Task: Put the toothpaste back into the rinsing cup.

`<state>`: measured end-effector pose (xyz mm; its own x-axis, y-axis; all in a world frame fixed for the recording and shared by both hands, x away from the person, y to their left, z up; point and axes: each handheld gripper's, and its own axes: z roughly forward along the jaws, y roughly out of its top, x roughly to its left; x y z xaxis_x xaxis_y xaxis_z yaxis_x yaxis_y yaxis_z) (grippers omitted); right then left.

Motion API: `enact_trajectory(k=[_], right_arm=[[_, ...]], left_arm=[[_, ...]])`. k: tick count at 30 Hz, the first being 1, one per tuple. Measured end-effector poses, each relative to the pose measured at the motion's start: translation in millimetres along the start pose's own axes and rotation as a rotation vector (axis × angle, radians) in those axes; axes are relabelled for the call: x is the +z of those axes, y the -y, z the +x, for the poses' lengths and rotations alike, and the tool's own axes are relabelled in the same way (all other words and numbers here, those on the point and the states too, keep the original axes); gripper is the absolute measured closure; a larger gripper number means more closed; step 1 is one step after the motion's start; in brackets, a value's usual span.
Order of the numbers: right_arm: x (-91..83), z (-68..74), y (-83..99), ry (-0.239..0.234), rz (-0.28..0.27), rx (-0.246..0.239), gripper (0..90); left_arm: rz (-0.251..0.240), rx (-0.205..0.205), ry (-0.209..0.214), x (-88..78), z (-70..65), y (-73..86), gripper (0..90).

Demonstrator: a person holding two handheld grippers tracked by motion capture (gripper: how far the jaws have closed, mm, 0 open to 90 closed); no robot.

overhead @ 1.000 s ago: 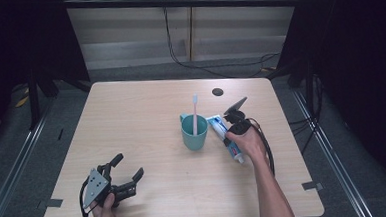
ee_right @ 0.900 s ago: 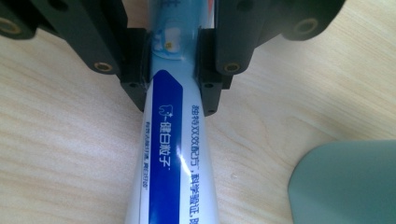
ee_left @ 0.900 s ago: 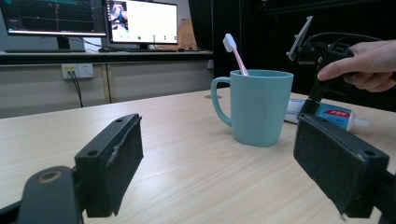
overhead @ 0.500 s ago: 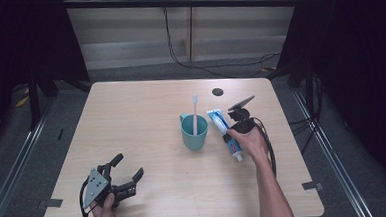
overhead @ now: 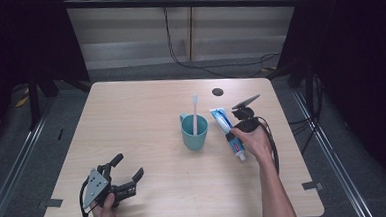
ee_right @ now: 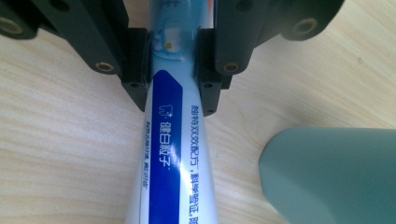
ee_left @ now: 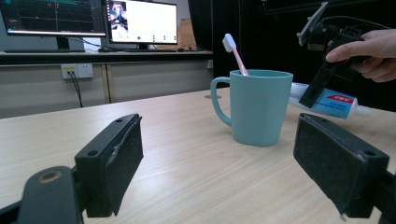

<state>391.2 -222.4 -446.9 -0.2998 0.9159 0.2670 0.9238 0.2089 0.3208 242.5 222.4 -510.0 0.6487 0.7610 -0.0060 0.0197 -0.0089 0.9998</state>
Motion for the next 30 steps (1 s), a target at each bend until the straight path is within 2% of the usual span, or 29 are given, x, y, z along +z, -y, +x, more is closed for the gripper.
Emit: enact_trajectory(k=[6,8,10,18,23,26,28,30], right_arm=[[-7.7,-0.1,1.8,0.001,-0.027,0.002,72.2],[-10.9,-1.0,2.4,0.005,-0.050,0.003,72.3],[-14.2,-2.7,3.3,-0.011,-0.077,0.015,72.4],[-27.1,0.1,5.4,-0.009,-0.141,0.020,72.4],[-33.0,3.5,7.0,-0.010,-0.179,0.004,72.4],[-35.5,6.2,6.4,-0.013,-0.211,-0.050,72.3],[-38.7,7.9,6.6,-0.020,-0.229,-0.046,72.3],[-41.4,9.4,6.3,-0.012,-0.251,-0.066,72.4]], left_arm=[[0.000,0.001,-0.002,-0.1,0.0,0.0,15.7],[0.000,0.000,-0.002,-0.1,0.0,0.0,15.7],[0.000,0.001,-0.002,-0.1,0.0,0.0,15.7],[0.000,0.003,-0.003,-0.1,0.1,0.0,15.7],[0.000,0.000,0.000,0.0,0.0,0.0,15.7],[0.000,0.001,-0.002,-0.1,0.0,0.0,15.7],[0.000,0.000,-0.002,-0.1,0.0,0.0,15.7],[0.000,0.000,0.000,0.0,0.0,0.0,15.7]])
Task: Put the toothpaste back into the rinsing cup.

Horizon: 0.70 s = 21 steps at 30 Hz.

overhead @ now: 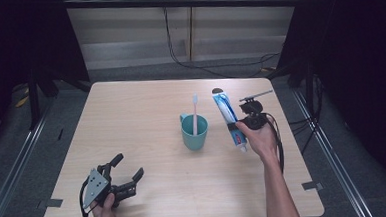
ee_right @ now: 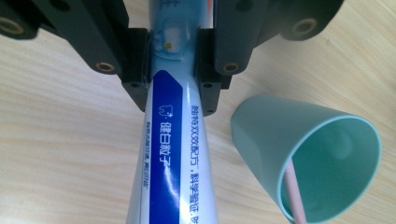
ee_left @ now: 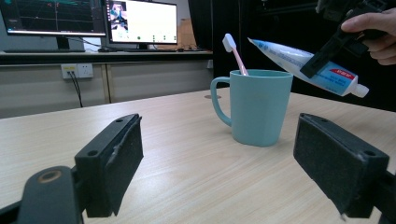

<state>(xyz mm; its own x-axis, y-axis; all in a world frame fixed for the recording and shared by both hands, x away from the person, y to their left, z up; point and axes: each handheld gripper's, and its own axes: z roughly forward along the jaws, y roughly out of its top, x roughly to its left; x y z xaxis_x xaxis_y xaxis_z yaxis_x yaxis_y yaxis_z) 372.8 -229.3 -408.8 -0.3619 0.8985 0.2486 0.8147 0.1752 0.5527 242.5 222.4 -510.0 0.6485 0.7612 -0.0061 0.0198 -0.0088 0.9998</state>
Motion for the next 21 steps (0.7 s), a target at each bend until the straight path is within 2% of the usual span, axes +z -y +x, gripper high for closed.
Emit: enact_trajectory(k=[3,13,21], right_arm=[[-5.5,1.8,-0.4,0.002,-0.054,-0.008,72.5],[-15.5,4.9,0.1,-0.039,-0.142,-0.024,72.4],[-24.3,10.1,-0.3,-0.067,-0.229,-0.067,72.4]], left_arm=[[0.000,0.000,0.000,0.0,0.0,0.0,15.7],[0.002,0.002,-0.001,-0.1,0.1,-0.1,15.7],[0.000,0.000,0.000,0.0,0.0,0.0,15.7]])
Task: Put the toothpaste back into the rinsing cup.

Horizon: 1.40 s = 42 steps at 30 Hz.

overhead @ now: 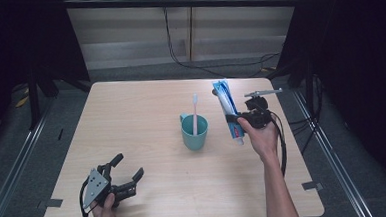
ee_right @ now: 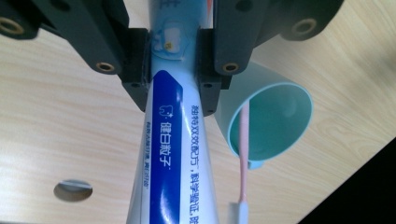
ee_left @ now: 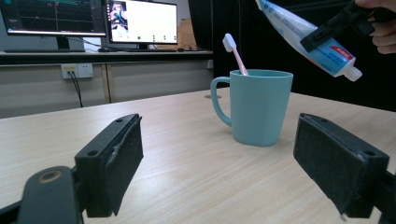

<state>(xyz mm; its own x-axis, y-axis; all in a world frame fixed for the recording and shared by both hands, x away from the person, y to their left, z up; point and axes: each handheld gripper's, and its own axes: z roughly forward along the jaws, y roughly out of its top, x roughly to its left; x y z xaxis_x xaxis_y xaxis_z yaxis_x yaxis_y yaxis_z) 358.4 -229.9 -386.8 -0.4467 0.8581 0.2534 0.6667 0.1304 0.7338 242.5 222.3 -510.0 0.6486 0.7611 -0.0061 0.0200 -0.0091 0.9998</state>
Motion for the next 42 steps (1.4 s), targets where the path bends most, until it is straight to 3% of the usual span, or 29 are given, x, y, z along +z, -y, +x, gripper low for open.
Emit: enact_trajectory(k=[14,42], right_arm=[[-8.3,8.2,-1.7,-0.026,-0.137,-0.031,72.4],[-13.3,27.9,-10.0,-0.090,-0.353,-0.105,72.4]], left_arm=[[0.000,0.002,0.000,0.0,0.1,0.0,15.7],[-0.003,0.001,-0.004,0.1,-0.1,0.1,15.7]])
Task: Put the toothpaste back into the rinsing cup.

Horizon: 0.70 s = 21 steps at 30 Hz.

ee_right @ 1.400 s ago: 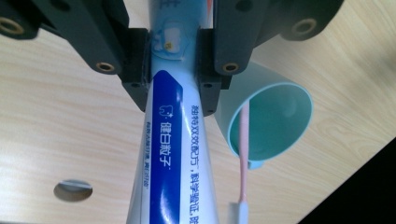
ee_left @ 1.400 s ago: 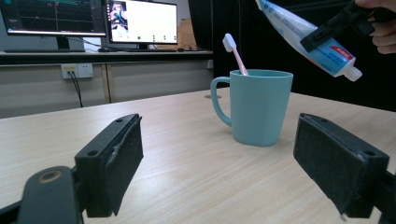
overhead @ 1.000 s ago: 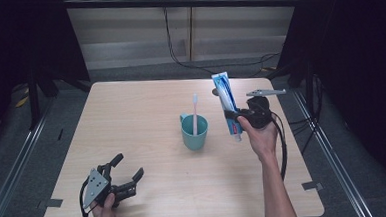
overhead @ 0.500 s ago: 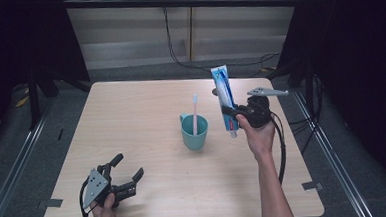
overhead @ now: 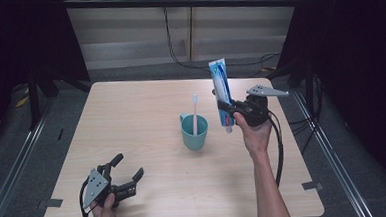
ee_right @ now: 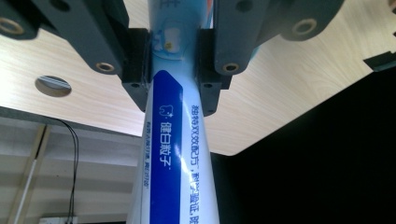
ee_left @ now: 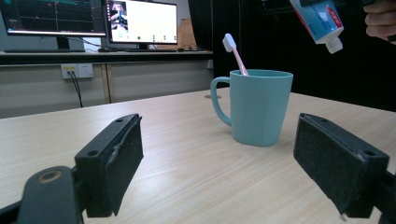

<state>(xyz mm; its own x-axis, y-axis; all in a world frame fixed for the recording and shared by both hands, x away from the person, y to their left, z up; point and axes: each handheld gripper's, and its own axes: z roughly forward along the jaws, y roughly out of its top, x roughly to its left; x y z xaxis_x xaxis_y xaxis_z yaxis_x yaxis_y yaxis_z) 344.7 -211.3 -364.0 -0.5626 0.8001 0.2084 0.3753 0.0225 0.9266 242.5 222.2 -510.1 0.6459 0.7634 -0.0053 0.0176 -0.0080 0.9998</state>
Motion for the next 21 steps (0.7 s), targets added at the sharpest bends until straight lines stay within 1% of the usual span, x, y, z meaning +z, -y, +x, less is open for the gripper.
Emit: enact_trajectory(k=[4,13,16,18,21], right_arm=[[0.8,3.3,-2.0,-0.007,-0.028,-0.011,72.3],[7.0,7.7,-3.3,-0.038,-0.066,-0.019,72.3],[10.0,9.2,-4.4,-0.049,-0.071,-0.018,72.3],[13.2,9.5,-5.0,-0.053,-0.075,-0.021,72.3],[18.6,10.1,-5.6,-0.058,-0.078,-0.021,72.3]], left_arm=[[-0.001,-0.001,0.003,0.1,0.0,0.0,15.7],[-0.001,-0.001,0.001,0.1,0.1,0.0,15.7],[-0.001,-0.001,0.001,0.0,0.0,0.0,15.7],[0.000,-0.001,0.008,-0.1,0.3,0.0,15.7],[-0.001,0.001,0.004,-0.1,0.3,0.0,15.7]])
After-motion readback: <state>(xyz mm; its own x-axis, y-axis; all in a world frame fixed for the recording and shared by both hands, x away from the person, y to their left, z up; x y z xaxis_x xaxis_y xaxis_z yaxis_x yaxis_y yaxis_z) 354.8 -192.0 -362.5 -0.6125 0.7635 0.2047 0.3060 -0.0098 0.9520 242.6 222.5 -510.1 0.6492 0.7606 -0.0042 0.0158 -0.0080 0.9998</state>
